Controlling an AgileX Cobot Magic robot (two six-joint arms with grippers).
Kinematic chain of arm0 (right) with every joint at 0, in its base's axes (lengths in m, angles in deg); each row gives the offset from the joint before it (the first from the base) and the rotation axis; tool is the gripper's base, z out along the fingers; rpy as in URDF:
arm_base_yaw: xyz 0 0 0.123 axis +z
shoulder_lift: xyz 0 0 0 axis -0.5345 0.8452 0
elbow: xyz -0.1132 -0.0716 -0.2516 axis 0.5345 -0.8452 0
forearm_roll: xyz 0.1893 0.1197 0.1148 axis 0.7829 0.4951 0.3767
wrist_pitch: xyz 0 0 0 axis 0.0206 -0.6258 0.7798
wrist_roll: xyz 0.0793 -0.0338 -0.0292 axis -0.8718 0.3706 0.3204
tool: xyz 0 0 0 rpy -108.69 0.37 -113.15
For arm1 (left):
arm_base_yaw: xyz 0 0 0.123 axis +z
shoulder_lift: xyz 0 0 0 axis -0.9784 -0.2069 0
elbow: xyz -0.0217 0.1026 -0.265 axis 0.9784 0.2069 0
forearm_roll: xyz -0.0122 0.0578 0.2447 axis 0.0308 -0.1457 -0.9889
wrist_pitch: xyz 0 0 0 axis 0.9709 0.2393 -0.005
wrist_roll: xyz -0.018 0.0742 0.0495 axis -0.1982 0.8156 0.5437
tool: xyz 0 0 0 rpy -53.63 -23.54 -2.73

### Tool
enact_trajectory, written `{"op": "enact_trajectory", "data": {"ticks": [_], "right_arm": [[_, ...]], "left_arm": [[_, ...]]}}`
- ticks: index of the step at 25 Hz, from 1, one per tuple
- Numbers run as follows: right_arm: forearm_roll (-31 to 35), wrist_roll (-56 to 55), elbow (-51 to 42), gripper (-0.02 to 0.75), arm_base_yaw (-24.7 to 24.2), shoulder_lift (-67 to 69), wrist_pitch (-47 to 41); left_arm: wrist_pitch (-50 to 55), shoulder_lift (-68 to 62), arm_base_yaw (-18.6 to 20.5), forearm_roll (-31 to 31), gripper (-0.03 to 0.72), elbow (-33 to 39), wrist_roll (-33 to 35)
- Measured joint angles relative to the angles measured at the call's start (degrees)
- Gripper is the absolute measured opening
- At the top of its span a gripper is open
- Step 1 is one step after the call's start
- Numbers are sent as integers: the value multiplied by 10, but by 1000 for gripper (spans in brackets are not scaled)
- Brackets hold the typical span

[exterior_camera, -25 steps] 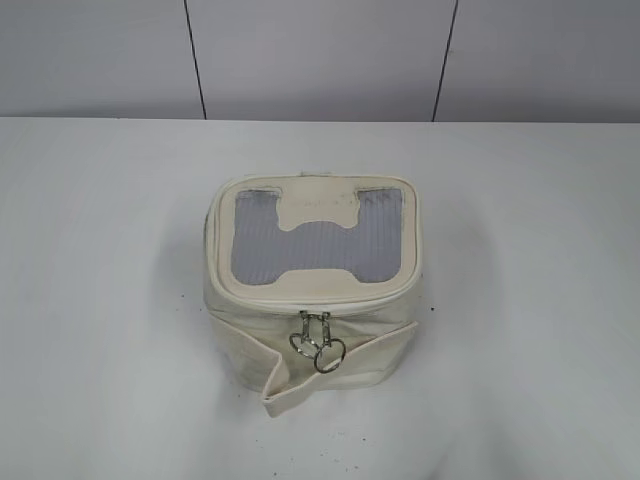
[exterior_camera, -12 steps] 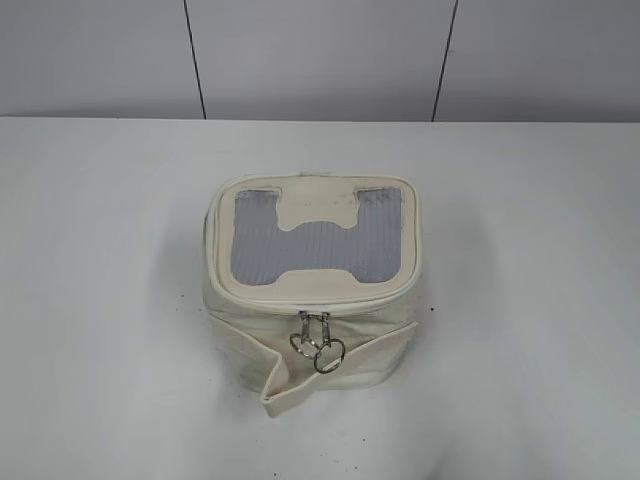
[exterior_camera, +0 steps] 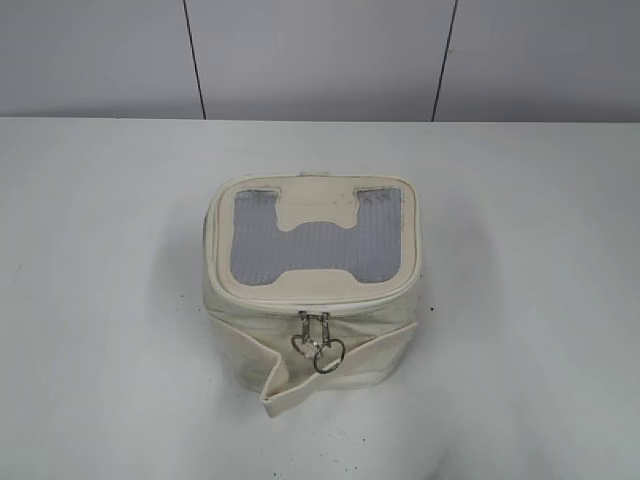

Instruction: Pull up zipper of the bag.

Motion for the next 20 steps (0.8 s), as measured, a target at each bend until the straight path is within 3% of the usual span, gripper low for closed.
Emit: {"op": "enact_trajectory", "data": {"ticks": [5, 11, 20], "right_arm": [[0, 0, 0, 579, -16, 0, 0], [0, 0, 0, 579, -20, 0, 0], [0, 0, 0, 579, -20, 0, 1]], "left_arm": [[0, 0, 0, 0, 307, 0, 0], [0, 0, -28, 0, 307, 0, 0], [0, 0, -27, 0, 307, 0, 0]]}}
